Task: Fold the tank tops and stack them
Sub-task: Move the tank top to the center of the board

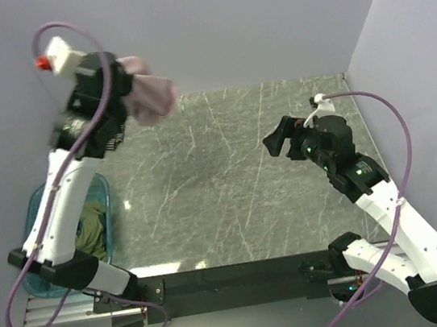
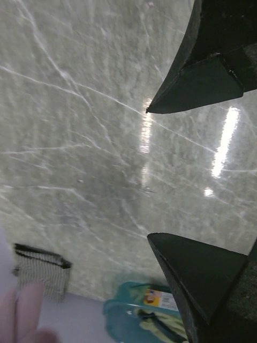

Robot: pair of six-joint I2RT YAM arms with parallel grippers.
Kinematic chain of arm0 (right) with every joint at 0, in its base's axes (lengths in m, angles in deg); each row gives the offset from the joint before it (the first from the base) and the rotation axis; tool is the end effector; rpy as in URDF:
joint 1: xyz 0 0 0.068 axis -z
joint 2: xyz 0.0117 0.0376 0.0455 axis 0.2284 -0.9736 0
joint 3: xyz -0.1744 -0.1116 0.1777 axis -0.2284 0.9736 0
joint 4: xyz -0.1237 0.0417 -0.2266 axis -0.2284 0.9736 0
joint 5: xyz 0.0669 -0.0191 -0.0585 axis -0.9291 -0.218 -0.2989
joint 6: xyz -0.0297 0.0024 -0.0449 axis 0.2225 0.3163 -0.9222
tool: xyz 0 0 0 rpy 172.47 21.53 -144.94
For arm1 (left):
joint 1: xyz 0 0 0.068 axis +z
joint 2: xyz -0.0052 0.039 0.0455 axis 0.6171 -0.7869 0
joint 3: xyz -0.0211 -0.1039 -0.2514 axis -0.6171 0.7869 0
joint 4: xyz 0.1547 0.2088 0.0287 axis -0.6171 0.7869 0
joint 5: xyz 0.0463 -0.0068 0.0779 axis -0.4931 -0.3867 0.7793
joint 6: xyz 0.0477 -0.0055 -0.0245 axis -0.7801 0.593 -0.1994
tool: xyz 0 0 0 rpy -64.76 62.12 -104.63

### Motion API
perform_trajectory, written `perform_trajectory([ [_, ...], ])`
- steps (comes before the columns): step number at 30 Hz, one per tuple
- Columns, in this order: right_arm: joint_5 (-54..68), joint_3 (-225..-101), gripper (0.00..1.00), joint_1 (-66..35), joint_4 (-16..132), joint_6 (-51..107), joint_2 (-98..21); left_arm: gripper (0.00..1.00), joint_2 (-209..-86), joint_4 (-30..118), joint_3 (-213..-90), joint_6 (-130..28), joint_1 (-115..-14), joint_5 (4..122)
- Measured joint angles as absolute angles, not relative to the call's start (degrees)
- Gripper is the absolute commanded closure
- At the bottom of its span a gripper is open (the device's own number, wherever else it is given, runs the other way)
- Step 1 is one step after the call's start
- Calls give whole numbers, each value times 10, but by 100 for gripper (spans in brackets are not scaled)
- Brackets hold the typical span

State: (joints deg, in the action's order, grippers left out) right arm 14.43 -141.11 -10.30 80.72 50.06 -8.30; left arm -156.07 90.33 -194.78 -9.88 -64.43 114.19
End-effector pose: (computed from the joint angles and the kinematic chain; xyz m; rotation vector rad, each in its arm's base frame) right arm 0.1802 0.0787 0.3518 0.0904 1.9771 0.6149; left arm 0.2500 -0.0967 0.5329 -0.8914 1.5024 -0.3474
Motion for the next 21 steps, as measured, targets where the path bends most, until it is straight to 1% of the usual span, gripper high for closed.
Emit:
perform_trajectory([
  [3,180,-1431,2,-103,809,504,-77,99,-1595,884,-1946,-115,-710,1142],
  [7,221,-1438,2,-103,809,510,-64,99,-1610,839,-1853,-127,-768,1112],
  [8,229,-1438,2,-103,809,511,-62,84,-1609,822,-1815,-129,-779,1093],
  [9,236,-1437,2,-103,809,512,-60,75,-1609,800,-1772,-134,-790,1071],
  [10,241,-1437,2,-103,808,513,-59,70,-1609,780,-1733,-135,-796,1049],
  [11,244,-1436,2,-103,808,514,-58,53,-1609,771,-1702,-138,-800,1031],
  [12,246,-1434,2,-103,806,514,-59,46,-1612,761,-1668,-142,-802,1009],
  [14,243,-1423,2,-103,801,514,-62,37,-1614,753,-1619,-143,-798,973],
  [16,233,-1405,2,-103,792,514,-68,34,-1614,742,-1593,-145,-784,942],
  [19,216,-1366,2,-116,775,516,-88,36,-1606,718,-1570,-144,-744,903],
  [21,213,-1338,3,-142,769,518,-109,40,-1588,706,-1549,-142,-712,888],
])
